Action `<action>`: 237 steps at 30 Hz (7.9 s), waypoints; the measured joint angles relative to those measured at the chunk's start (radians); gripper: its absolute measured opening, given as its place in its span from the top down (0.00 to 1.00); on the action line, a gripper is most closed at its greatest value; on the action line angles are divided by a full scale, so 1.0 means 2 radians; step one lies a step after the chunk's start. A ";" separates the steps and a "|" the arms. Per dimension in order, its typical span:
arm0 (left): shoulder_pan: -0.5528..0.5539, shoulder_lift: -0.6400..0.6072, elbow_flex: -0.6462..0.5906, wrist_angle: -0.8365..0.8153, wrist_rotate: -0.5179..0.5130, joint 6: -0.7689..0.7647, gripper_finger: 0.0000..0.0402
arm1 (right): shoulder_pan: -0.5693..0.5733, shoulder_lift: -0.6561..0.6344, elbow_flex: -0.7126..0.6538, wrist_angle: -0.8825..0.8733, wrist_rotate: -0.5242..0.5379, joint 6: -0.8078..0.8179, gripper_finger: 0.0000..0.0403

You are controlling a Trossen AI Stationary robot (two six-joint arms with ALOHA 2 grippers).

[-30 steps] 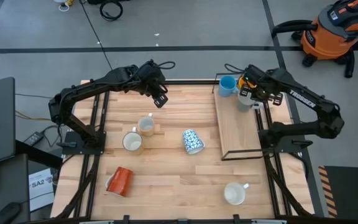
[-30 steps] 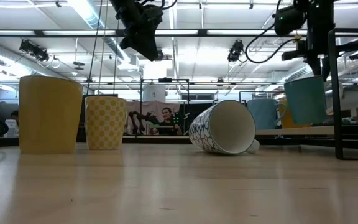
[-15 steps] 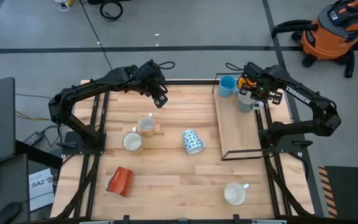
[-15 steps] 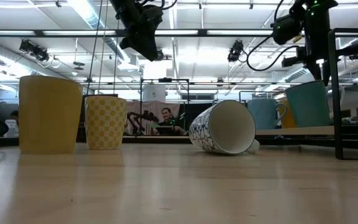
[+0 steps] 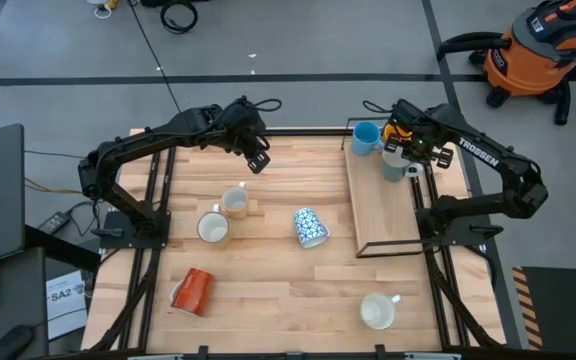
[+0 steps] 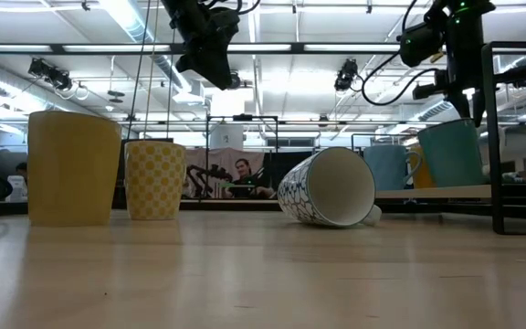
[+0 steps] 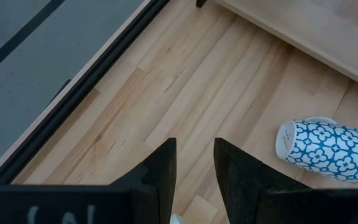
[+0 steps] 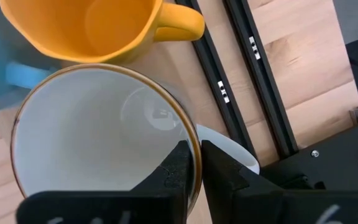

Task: Place coffee mugs
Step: Put the green mug on the shelf, then put the yellow white mug on the shelf

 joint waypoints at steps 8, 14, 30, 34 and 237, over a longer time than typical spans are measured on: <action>0.000 0.000 0.000 0.000 0.000 0.000 0.72 | 0.000 0.000 0.000 0.000 0.002 0.000 0.88; 0.000 0.000 0.000 0.000 0.000 0.000 0.72 | 0.000 0.000 0.000 -0.001 0.014 0.000 0.86; 0.000 0.000 0.000 0.000 0.000 0.000 0.72 | 0.000 0.000 0.000 -0.001 0.032 0.000 0.67; 0.000 0.000 0.000 0.000 0.000 0.000 0.72 | 0.000 0.000 0.000 -0.001 0.032 0.000 0.63; -0.067 0.186 0.142 0.074 0.082 0.204 0.93 | 0.412 -0.117 0.001 0.387 0.003 -0.249 0.61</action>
